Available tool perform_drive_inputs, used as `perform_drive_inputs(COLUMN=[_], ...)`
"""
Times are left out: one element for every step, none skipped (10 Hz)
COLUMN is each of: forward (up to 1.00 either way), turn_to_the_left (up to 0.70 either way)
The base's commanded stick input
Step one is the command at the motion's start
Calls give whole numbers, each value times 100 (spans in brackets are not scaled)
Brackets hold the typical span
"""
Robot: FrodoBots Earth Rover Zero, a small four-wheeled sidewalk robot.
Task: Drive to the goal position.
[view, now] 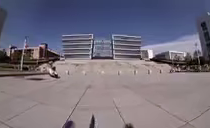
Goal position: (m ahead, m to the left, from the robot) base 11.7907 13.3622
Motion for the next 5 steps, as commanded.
perform_drive_inputs(forward=[70, 70, 70, 70, 70], turn_to_the_left=[0, 0, 0, 4, 20])
